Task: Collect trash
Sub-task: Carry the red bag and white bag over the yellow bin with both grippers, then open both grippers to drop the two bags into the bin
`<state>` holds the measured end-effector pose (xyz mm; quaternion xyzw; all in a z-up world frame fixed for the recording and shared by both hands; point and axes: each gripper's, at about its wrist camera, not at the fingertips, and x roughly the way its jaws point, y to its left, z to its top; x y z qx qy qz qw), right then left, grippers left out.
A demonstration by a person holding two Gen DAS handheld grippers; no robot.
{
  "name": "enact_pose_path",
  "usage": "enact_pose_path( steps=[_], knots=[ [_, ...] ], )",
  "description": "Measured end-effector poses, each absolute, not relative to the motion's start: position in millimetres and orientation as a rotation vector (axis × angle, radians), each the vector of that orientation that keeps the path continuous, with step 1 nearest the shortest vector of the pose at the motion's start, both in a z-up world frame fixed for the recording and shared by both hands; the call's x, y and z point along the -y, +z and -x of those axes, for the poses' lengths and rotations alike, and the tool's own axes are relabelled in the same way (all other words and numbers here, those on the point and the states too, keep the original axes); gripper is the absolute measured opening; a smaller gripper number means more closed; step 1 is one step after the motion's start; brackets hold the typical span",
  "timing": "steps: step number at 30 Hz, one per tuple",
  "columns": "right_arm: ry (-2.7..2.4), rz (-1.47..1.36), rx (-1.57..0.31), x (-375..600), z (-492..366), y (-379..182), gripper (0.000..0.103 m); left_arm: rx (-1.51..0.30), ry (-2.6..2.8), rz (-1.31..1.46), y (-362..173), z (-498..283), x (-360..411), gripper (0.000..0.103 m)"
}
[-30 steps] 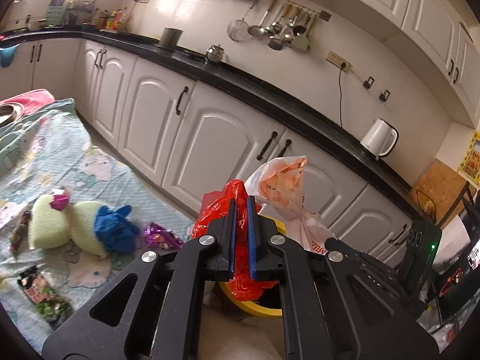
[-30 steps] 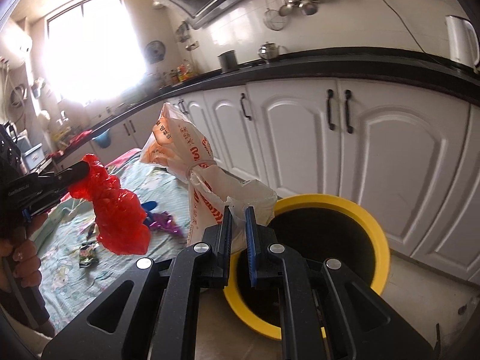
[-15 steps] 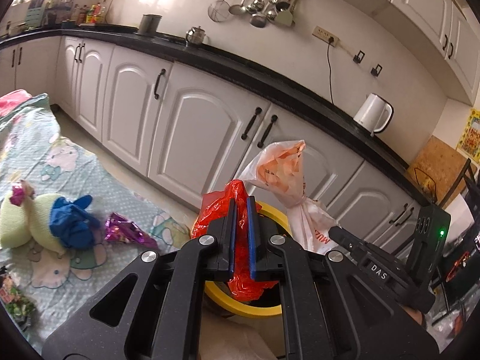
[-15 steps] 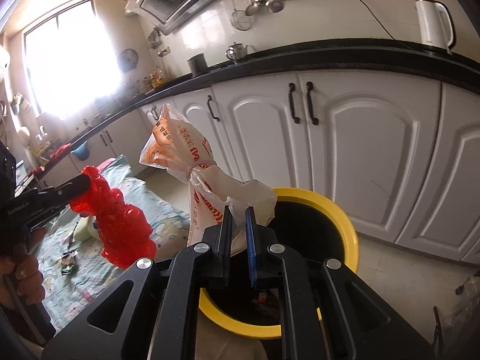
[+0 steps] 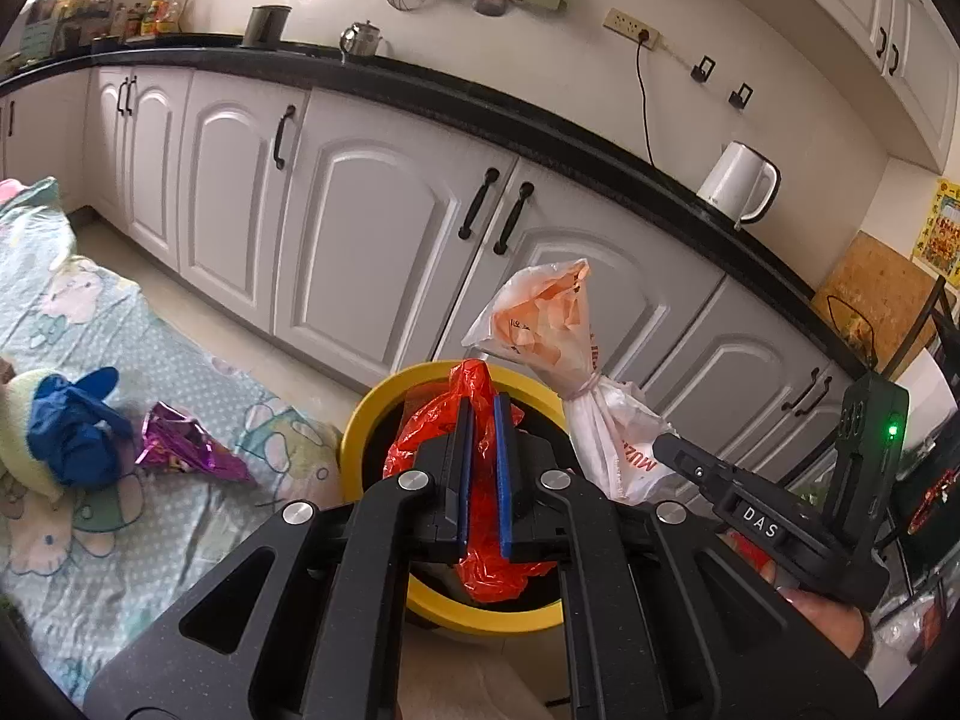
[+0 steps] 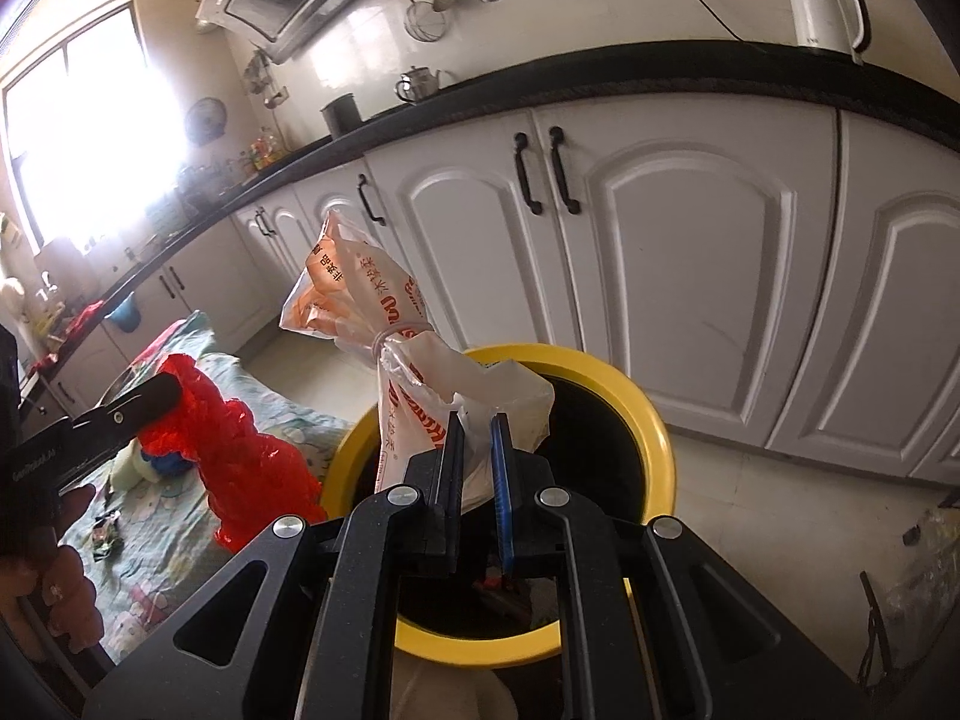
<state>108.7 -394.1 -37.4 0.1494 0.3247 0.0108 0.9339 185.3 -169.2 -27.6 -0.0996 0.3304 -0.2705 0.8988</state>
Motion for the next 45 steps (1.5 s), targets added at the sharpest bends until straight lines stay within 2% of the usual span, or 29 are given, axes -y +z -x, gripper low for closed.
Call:
enact_pose_path(
  steps=[19, 27, 28, 29, 32, 33, 35, 36, 38, 40, 45],
  knots=[
    [-0.047, -0.319, -0.735, 404, -115, -62, 0.010, -0.780, -0.578, 0.177, -67, -204, 197, 0.003],
    [-0.069, -0.331, -0.755, 407, -119, -69, 0.014, -0.815, -0.577, 0.179, -77, -212, 202, 0.003],
    [-0.070, -0.337, -0.755, 409, -119, -70, 0.014, -0.818, -0.574, 0.182, -79, -212, 201, 0.011],
    [-0.073, -0.341, -0.754, 410, -119, -70, 0.017, -0.822, -0.573, 0.186, -80, -213, 201, 0.023],
    [-0.094, -0.351, -0.743, 413, -117, -69, 0.033, -0.826, -0.560, 0.192, -81, -213, 197, 0.044],
    [-0.102, -0.360, -0.736, 414, -116, -68, 0.038, -0.825, -0.556, 0.195, -80, -212, 196, 0.048],
    [-0.112, -0.358, -0.731, 415, -115, -67, 0.043, -0.817, -0.543, 0.190, -78, -211, 193, 0.066],
    [-0.119, -0.355, -0.724, 415, -114, -65, 0.047, -0.809, -0.536, 0.186, -77, -209, 191, 0.069],
    [-0.126, -0.351, -0.714, 414, -112, -62, 0.054, -0.805, -0.524, 0.183, -74, -207, 188, 0.087],
    [-0.131, -0.342, -0.700, 412, -112, -59, 0.060, -0.799, -0.513, 0.186, -71, -205, 183, 0.092],
    [-0.131, -0.310, -0.665, 406, -109, -50, 0.072, -0.774, -0.463, 0.171, -63, -198, 170, 0.092]
  ],
)
